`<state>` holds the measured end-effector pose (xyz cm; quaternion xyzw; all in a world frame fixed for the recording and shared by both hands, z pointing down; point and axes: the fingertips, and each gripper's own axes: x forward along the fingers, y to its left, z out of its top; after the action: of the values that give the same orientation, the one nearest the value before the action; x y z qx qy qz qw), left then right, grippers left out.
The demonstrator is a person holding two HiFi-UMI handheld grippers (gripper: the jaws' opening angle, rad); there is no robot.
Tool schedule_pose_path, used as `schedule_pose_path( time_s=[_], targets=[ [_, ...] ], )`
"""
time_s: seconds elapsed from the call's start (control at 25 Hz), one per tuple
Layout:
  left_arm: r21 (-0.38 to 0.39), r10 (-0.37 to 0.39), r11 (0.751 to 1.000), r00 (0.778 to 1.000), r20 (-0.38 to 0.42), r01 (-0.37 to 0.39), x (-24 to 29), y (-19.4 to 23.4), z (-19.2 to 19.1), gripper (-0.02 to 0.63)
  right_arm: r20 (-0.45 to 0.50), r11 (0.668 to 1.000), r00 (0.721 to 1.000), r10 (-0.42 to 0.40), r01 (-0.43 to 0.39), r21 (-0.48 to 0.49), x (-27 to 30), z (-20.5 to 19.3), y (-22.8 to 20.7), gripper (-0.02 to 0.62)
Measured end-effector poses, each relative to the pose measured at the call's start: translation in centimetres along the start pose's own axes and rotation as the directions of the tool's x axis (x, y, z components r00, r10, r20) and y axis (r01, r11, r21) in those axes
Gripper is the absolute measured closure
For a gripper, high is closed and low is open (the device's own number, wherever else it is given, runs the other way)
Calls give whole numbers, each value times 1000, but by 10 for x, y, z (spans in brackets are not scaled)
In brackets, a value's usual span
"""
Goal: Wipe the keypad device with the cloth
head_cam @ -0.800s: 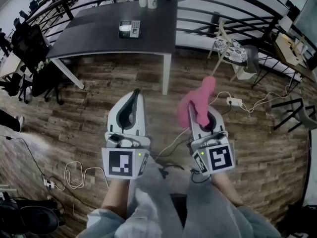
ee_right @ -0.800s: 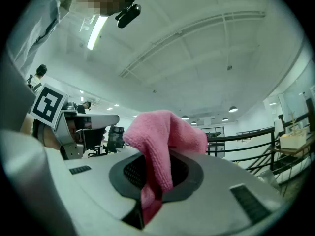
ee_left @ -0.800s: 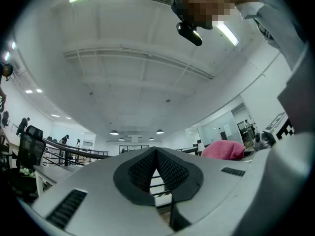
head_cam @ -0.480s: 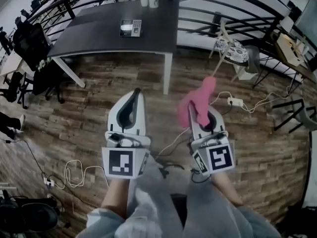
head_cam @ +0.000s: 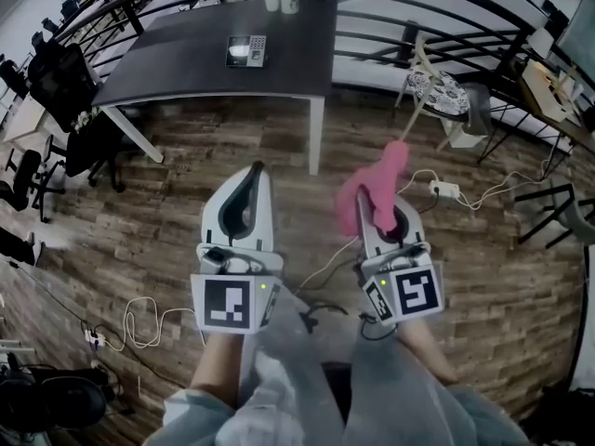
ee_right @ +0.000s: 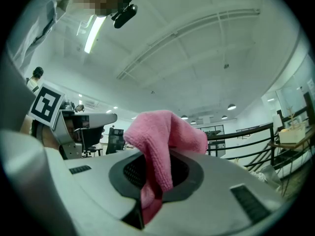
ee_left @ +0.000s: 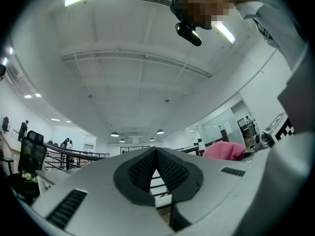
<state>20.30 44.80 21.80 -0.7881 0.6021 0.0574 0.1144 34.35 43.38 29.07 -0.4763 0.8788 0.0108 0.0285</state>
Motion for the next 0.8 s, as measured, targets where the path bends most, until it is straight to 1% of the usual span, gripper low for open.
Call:
schedule_pose_path(
  time_s=[0.2,0.44,0.8],
  targets=[
    [18,-13,1000,1000,-17,14,0,-3,-2,603,-4,1000,1000,2,-2,15,2,-5,-2,555],
    [20,-9,1000,1000,-29,9,4,11,-12,603,-4,1000,1000,-3,3,-3,14,-10,-3,555],
    [22,-43,999,998,-35,44,48,41,-31,603,-29,1000,999,-25,24,-18,62,-15,-10,555]
  ],
)
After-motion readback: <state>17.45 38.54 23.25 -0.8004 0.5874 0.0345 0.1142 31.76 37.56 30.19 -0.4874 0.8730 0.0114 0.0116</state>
